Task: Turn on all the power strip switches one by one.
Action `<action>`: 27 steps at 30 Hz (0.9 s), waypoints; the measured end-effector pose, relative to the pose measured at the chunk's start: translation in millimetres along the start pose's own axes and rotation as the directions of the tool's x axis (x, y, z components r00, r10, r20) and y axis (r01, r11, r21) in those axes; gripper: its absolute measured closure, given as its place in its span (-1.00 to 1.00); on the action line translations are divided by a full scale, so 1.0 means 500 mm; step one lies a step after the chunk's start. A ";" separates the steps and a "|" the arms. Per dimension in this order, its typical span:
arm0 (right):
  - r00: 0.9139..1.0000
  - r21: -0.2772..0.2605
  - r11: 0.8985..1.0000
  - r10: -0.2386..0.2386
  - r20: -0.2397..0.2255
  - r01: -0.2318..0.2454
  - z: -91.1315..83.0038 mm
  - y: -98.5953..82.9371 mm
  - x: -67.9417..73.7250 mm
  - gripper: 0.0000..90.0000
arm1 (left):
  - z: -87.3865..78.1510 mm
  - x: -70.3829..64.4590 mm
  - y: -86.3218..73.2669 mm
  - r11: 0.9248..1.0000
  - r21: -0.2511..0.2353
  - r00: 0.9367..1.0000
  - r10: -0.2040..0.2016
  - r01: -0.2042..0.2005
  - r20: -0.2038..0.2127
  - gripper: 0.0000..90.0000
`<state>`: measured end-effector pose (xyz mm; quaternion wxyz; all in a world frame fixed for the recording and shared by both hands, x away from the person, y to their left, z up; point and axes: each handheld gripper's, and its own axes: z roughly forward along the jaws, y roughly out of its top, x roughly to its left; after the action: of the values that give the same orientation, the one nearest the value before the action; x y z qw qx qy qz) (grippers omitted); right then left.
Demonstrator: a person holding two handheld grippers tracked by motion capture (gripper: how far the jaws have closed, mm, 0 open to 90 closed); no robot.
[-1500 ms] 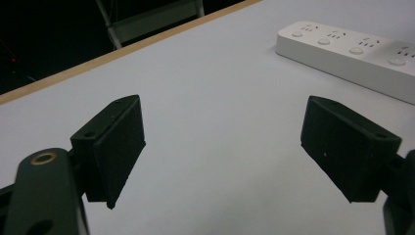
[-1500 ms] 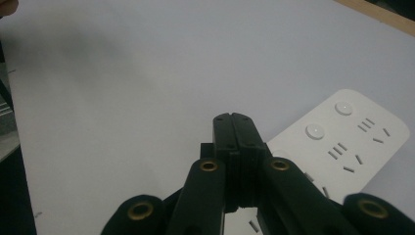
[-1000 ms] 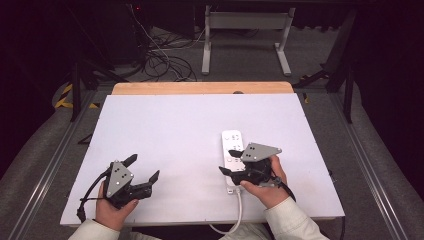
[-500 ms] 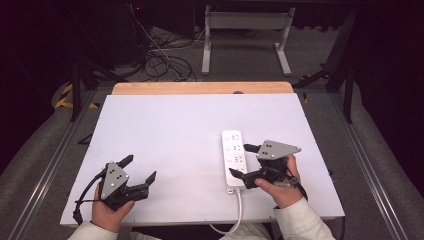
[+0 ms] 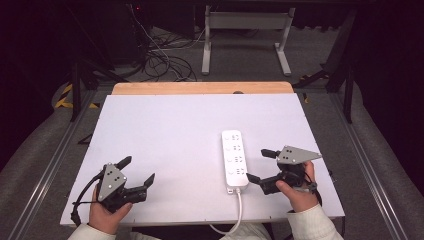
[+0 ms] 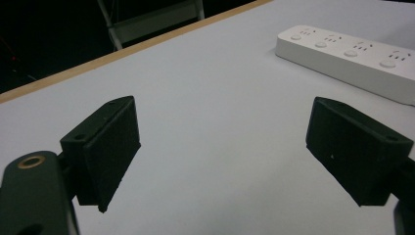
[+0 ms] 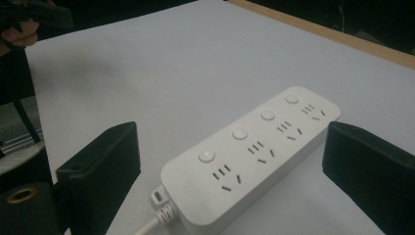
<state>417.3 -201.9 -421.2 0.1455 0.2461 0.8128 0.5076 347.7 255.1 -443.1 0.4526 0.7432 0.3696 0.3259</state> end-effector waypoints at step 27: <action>0.998 0.113 0.992 0.055 0.009 -0.056 -0.006 -0.131 -0.029 -0.87 | -0.004 0.019 -0.027 0.999 0.034 1.000 -0.009 0.009 -0.008 -0.71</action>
<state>411.3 -236.2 -478.9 0.1196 0.2781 0.8327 0.4637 347.5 268.1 -453.3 0.4399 0.7478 0.3802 0.3204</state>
